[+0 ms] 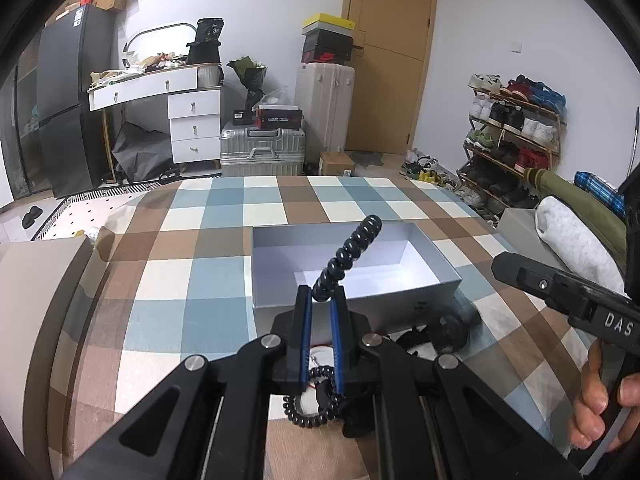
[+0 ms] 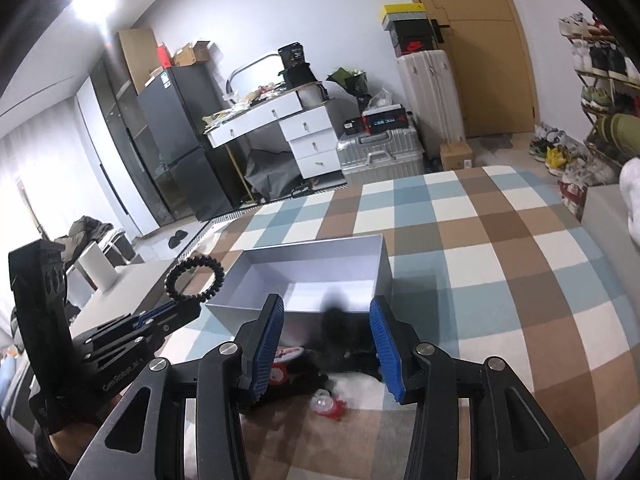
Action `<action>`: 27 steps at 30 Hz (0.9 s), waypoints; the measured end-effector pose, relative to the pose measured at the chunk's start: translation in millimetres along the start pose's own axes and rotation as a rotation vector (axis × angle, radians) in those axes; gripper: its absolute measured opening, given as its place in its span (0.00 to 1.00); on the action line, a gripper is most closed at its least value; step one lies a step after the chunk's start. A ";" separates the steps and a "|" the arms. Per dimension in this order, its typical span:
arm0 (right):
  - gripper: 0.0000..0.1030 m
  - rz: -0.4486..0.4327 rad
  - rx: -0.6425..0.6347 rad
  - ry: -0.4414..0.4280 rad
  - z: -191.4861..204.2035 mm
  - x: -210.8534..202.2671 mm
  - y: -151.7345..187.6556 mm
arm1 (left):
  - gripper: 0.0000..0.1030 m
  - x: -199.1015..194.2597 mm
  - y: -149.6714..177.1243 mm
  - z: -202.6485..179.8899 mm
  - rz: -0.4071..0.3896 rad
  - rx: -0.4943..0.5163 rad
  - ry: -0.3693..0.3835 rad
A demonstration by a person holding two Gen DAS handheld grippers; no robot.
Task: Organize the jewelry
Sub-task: 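Carry the coiled hair tie and claw clip into the silver box and open both tools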
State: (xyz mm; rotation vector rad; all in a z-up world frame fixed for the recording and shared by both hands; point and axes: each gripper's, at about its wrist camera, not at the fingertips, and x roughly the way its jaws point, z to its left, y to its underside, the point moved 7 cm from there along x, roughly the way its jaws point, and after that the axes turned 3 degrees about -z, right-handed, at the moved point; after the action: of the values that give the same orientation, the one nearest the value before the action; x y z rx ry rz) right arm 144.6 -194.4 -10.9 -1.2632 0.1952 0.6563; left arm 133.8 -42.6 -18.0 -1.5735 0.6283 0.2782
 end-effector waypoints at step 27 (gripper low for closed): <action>0.36 0.283 -0.032 0.008 -12.3 -19.8 110.6 | 0.04 0.3 9.7 13.1 0.013 -0.012 -0.004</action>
State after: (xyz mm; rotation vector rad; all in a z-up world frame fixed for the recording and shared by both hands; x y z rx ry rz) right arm 69.8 -196.2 -95.6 -1.2809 0.3757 0.8998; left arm 131.3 -29.8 -27.9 -1.5809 0.6353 0.2948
